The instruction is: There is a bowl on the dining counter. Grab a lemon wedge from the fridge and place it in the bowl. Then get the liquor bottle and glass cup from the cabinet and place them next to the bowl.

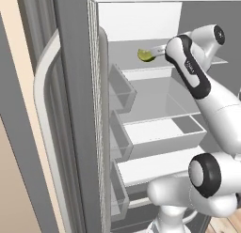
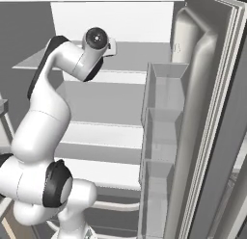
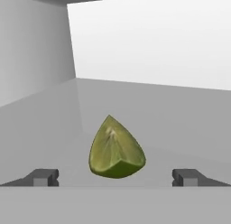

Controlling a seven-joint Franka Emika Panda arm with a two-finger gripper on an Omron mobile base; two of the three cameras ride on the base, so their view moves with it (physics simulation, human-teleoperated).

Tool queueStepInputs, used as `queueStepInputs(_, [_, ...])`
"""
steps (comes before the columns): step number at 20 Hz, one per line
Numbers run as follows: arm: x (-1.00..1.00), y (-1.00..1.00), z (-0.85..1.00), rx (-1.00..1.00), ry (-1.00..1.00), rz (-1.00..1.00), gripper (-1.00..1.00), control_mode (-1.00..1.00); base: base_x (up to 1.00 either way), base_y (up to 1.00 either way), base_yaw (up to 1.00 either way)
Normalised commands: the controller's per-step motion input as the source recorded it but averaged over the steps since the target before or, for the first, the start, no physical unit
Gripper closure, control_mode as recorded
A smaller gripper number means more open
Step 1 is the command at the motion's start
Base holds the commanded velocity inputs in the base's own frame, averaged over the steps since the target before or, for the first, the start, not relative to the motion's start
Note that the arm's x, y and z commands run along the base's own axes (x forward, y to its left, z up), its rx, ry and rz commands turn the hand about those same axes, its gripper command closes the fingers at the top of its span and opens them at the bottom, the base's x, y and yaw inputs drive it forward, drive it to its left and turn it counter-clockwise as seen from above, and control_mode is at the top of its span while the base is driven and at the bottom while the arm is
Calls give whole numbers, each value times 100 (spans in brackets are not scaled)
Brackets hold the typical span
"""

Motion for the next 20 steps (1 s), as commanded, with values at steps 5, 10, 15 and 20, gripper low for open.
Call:
queueStepInputs(5, [26,0,0,0,0,4,-100,-100,0,0,0])
queueStepInputs(10, [24,1,-7,0,0,9,-100,-100,0,0,0])
queueStepInputs(15, [20,4,-17,-1,0,11,-100,-100,0,0,0])
queueStepInputs(20, [18,0,-15,0,0,12,-100,-100,0,0,0])
